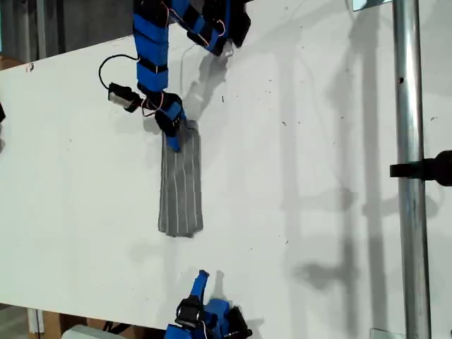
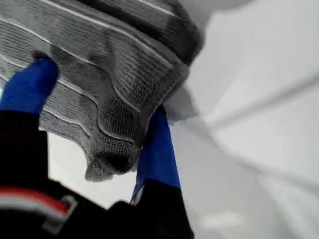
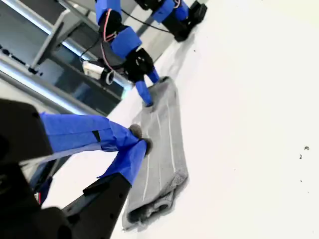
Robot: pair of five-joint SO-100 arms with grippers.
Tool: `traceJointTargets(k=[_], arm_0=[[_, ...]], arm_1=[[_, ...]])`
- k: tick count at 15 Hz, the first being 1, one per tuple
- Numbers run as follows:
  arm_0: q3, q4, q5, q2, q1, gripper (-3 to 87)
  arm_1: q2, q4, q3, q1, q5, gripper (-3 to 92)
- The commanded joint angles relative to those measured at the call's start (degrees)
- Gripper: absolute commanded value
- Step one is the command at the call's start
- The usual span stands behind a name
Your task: Grasp corners of a towel and fold twice.
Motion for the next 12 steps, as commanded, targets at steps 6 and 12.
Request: traceJointTargets(k=[6,12], arm_0=[[-1.05,-0.53,1.41,0.44,1.23,-2.6],[-0.79,-0.97,1.93,0.44,1.85,-2.6]], arm_1=[[15.29,72.16,-18.9,-2.02,-10.37,-0.4],[13.36,29.88,-23.91,-13.1,-6.94,-0.4]])
